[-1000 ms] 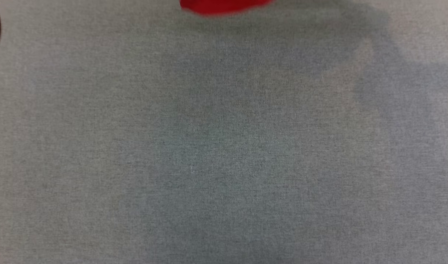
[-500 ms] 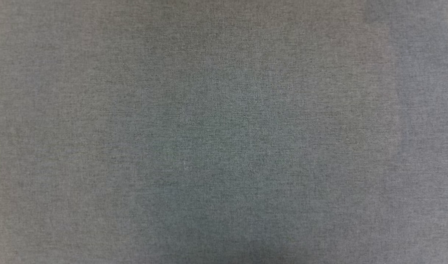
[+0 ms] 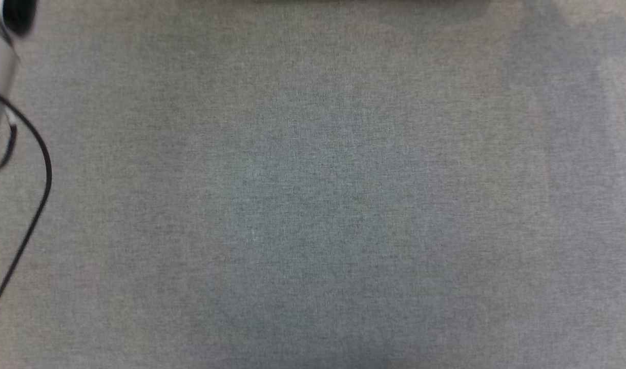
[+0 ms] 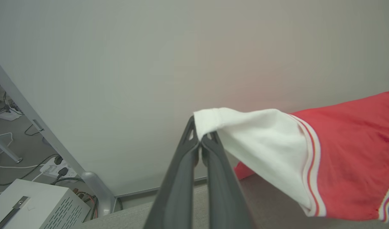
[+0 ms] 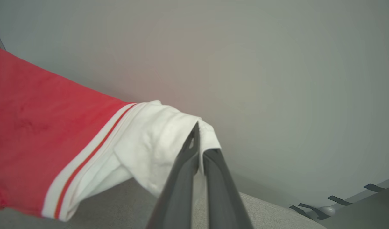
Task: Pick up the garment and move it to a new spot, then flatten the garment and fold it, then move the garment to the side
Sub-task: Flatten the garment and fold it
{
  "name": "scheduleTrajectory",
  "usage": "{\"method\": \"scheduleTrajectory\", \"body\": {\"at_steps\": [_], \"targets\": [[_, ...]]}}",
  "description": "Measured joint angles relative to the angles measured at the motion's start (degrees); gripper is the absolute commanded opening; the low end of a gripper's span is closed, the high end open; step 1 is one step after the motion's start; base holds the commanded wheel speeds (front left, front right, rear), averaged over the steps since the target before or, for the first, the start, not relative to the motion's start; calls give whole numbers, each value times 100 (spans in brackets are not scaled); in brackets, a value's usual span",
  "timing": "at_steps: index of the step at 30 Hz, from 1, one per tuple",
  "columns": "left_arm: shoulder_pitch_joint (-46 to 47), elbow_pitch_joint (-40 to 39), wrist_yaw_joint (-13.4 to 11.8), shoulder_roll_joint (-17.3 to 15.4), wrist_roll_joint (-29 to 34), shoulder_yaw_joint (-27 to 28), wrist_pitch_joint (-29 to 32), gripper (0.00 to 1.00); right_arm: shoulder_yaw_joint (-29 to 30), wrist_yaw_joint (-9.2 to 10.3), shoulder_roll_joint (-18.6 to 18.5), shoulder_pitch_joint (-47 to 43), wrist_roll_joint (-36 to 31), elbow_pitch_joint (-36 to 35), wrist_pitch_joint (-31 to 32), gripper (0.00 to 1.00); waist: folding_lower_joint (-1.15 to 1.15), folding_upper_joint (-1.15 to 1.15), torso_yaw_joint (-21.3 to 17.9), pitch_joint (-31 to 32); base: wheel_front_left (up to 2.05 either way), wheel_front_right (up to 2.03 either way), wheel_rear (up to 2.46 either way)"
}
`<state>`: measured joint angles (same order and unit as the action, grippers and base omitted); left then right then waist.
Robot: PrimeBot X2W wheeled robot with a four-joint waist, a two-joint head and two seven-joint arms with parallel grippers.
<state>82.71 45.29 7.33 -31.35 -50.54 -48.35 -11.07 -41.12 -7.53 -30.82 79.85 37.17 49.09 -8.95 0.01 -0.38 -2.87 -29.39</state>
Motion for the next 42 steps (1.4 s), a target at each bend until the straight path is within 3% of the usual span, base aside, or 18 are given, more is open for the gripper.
{"method": "scheduleTrajectory", "body": {"at_steps": [8, 10, 11, 17, 30, 40, 41, 42], "targets": [[-1995, -779, -46, -422, -569, -66, -159, 0, -557, 0, -297, -1637, 627, -538, -299, 0, -1, 0, 34, 599, 0, 0, 0], [-2474, -1036, -135, -550, -664, -96, -158, 0, -634, 0, -414, -2050, 762, -713, -326, 0, -1, 0, 44, 776, 0, 0, 0], [-3309, -1501, -320, -764, -944, -168, -87, 0, -754, 0, -642, -2777, 922, -959, -336, 0, -1, 0, 58, 1094, 0, 0, 0], [-4691, -2315, -746, -1190, -1274, -417, 189, 0, -844, -1, -968, -4040, 1211, -1471, -143, 0, -1, 0, 82, 1698, 0, 0, 0], [-6481, -3477, -1499, -1881, -1798, -722, 363, 0, -137, -7, -1451, -6518, 1524, -2377, 411, 0, -1, 0, 155, 2535, 0, 0, 0], [-6799, -3705, -1725, -1913, -1901, -824, 355, 0, 569, -7, -1423, -7534, 1428, -2806, 1321, 0, -1, 0, 169, 2459, 0, 0, 0], [-6795, -3724, -1727, -1903, -1898, -824, 354, 0, 681, -7, -1396, -7535, 1389, -2855, 1389, 35, -1, 0, 174, 2446, 0, 0, 0], [-6791, -3744, -1749, -1898, -1876, -824, 352, 0, 778, -7, -1374, -7535, 1349, -2898, 1436, 96, -1, 0, 178, 2435, 0, 0, 0]]}}
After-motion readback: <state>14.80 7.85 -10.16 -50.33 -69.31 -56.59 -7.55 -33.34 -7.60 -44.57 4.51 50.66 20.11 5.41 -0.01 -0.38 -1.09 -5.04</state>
